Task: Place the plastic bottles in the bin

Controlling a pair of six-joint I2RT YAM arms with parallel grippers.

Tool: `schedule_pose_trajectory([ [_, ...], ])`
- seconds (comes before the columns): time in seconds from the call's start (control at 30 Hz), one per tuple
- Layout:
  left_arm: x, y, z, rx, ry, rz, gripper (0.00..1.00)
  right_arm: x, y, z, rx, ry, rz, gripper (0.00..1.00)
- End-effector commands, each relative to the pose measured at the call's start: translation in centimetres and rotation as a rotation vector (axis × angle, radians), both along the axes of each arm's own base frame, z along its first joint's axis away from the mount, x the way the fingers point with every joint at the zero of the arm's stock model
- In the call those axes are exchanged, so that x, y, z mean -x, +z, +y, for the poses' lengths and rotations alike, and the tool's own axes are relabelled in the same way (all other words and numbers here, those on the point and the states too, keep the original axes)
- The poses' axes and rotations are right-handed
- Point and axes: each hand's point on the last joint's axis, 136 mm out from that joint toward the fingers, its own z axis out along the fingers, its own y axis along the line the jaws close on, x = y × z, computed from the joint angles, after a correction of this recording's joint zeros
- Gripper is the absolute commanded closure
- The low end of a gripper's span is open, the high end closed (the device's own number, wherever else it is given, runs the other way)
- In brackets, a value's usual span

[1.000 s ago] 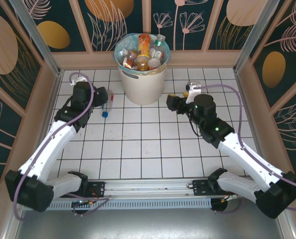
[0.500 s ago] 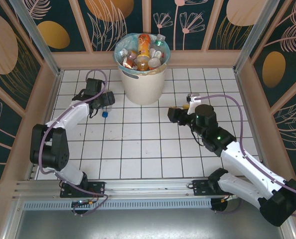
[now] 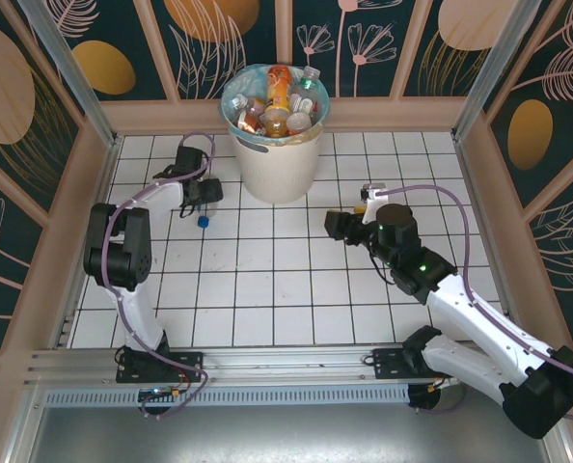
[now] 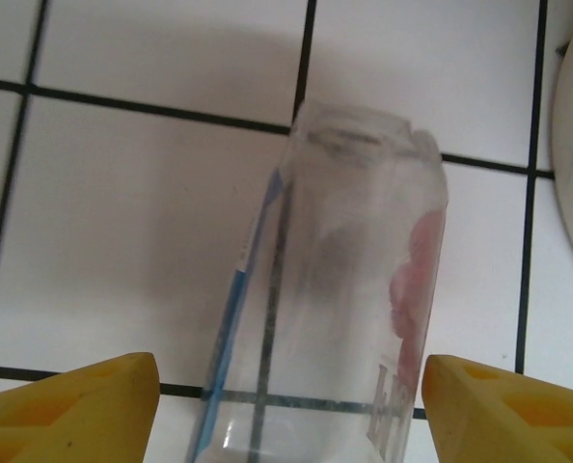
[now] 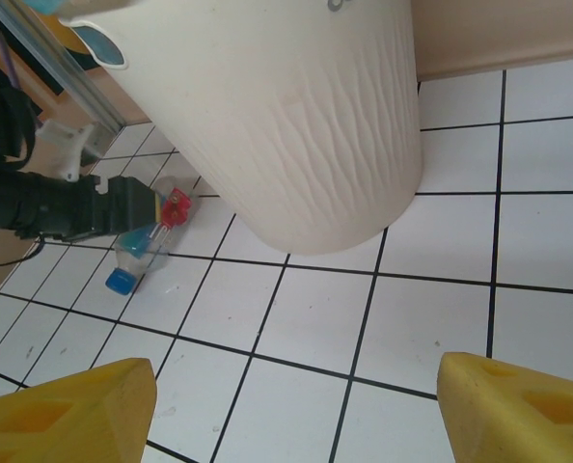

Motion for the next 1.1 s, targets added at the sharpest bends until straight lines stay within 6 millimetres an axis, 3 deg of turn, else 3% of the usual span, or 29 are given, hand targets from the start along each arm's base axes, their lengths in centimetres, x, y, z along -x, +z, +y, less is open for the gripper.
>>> schedule_pose_trajectory([
  [0.0,-0.8,-0.7,-0.7,0.025,-0.025,0.004,0.29,0.3,-0.9,0.0,0.008,0.002,0.026,0.23],
  [0.1,-0.7,-1.7,-0.5,0.006,-0.031,0.028,0.41,0.2,-1.2,0.2,0.010,0.006,0.035,0.23],
  [0.27,-0.5,-1.4,0.5,-0.041,-0.014,0.009,0.47,0.2,-1.4,0.5,0.002,0.012,0.050,0.23],
  [0.4,0.2,0.1,1.1,-0.064,-0.002,-0.019,0.47,0.1,-1.1,0.8,-0.014,0.018,0.056,0.23],
  [0.5,1.0,2.3,1.8,-0.076,0.033,-0.061,0.48,0.0,-0.8,1.0,-0.022,0.021,0.055,0.23],
  [0.6,2.0,5.7,2.5,-0.071,0.081,-0.124,0.48,0.0,-0.5,0.9,-0.019,0.016,0.047,0.23],
  [0.87,3.7,21.9,3.5,0.007,0.168,-0.450,0.48,-0.4,0.7,-0.1,0.007,-0.027,-0.006,0.24],
  [0.97,4.0,28.0,2.4,0.078,0.144,-0.572,0.49,-0.4,1.1,-0.5,0.005,-0.042,-0.033,0.24],
  [1.07,3.8,32.7,0.3,0.091,0.086,-0.641,0.50,-0.5,1.4,-0.6,0.001,-0.047,-0.047,0.24],
])
